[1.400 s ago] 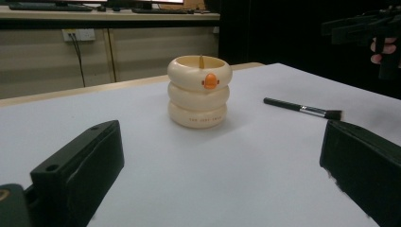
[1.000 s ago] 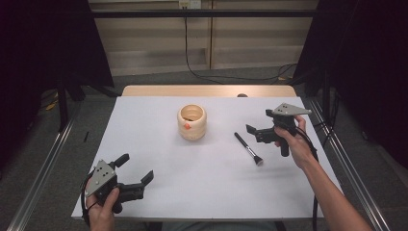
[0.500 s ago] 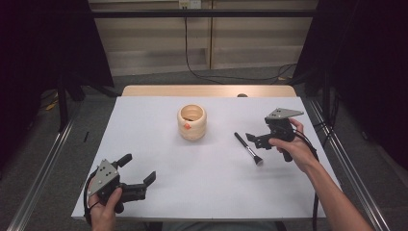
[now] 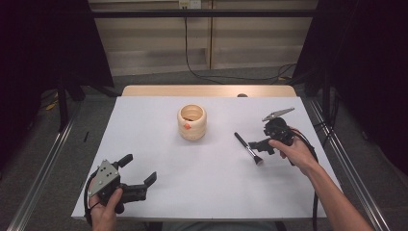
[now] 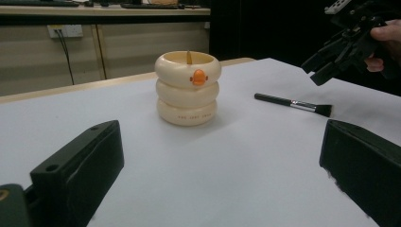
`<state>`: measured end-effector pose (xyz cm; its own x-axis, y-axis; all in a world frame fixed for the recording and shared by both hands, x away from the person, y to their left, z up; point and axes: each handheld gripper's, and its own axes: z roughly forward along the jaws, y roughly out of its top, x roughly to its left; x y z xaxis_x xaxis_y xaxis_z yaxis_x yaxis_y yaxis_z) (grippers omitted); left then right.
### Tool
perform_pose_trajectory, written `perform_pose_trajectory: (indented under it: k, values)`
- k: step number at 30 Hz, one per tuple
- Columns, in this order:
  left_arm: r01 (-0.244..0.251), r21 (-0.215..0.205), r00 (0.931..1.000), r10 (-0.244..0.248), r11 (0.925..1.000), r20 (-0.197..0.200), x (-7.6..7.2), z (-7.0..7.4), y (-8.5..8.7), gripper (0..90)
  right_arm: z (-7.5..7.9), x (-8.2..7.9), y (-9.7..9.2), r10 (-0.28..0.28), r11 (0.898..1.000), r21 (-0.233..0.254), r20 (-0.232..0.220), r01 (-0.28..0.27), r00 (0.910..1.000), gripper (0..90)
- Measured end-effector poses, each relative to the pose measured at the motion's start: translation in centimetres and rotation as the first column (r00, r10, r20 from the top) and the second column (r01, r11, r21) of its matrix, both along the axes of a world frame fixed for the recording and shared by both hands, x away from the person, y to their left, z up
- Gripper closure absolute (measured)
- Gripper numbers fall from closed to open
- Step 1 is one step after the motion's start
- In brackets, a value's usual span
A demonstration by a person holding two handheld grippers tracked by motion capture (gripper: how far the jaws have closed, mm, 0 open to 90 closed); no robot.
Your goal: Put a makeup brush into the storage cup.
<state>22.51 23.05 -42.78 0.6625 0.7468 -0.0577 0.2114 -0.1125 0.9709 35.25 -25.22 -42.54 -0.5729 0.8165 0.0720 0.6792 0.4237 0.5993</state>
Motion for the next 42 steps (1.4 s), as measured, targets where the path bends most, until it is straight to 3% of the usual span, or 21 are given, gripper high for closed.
perform_pose_trajectory:
  k: [5, 7, 9, 11, 15, 20, 25, 27, 28, 35, 39, 42]
  values:
    - [-0.007, -0.003, 1.0000, 0.007, 1.0000, -0.005, 0.2, -0.1, 0.1, 0.9, -0.1, 0.4, 0.0, 0.014, 1.000, -0.019, -0.103, -0.016, 0.9946, 14.8]
    - [-0.007, -0.002, 1.0000, 0.007, 1.0000, -0.006, 0.2, -0.1, 0.1, 0.9, -0.1, 0.4, 0.1, 0.027, 0.999, -0.031, -0.134, -0.031, 0.9907, 16.8]
    - [-0.002, 0.004, 1.0000, 0.002, 1.0000, -0.004, 0.2, -0.1, 0.1, 0.9, -0.1, 0.5, 0.2, 0.070, 0.997, -0.011, -0.142, -0.072, 0.9873, 16.9]
    - [-0.002, 0.006, 1.0000, 0.002, 1.0000, -0.003, 0.2, -0.1, 0.1, 0.8, -0.1, 0.7, 0.4, 0.087, 0.996, -0.008, -0.173, -0.090, 0.9810, 15.7]
    - [-0.003, 0.004, 1.0000, 0.003, 1.0000, -0.002, 0.2, -0.1, 0.1, 0.9, -0.2, 1.2, 1.1, 0.094, 0.993, -0.052, -0.238, -0.110, 0.9666, 18.8]
    - [-0.009, 0.003, 1.0000, 0.009, 1.0000, 0.000, 0.2, -0.1, 0.3, 1.0, -0.7, 2.2, 1.5, 0.073, 0.992, -0.075, -0.294, -0.099, 0.9529, 30.3]
    - [-0.007, 0.009, 1.0000, 0.007, 0.9999, 0.003, 0.2, -0.1, 0.4, 0.9, -1.1, 2.3, 1.9, 0.064, 0.989, -0.102, -0.329, -0.103, 0.9421, 46.5]
    - [-0.010, 0.013, 0.9999, 0.010, 0.9999, 0.005, 0.3, -0.1, 0.4, 0.9, -1.2, 2.4, 2.0, 0.060, 0.989, -0.106, -0.326, -0.100, 0.9435, 49.8]
    - [-0.010, 0.011, 0.9999, 0.010, 0.9999, 0.003, 0.3, -0.1, 0.4, 1.0, -1.3, 2.5, 2.1, 0.051, 0.988, -0.119, -0.323, -0.094, 0.9451, 50.6]
    - [-0.015, 0.002, 0.9999, 0.015, 0.9999, 0.003, 0.3, -0.1, 0.5, 0.9, -2.0, 2.8, 2.5, 0.035, 0.986, -0.142, -0.354, -0.090, 0.9346, 57.6]
    - [-0.012, -0.002, 0.9999, 0.012, 0.9999, 0.000, 0.5, -0.2, 0.7, 0.7, -2.5, 2.8, 2.9, 0.036, 0.982, -0.161, -0.354, -0.099, 0.9344, 61.4]
    - [-0.018, 0.000, 0.9998, 0.018, 0.9998, 0.000, 0.6, -0.3, 0.8, 0.7, -2.5, 2.7, 3.2, 0.033, 0.976, -0.190, -0.342, -0.103, 0.9390, 62.8]
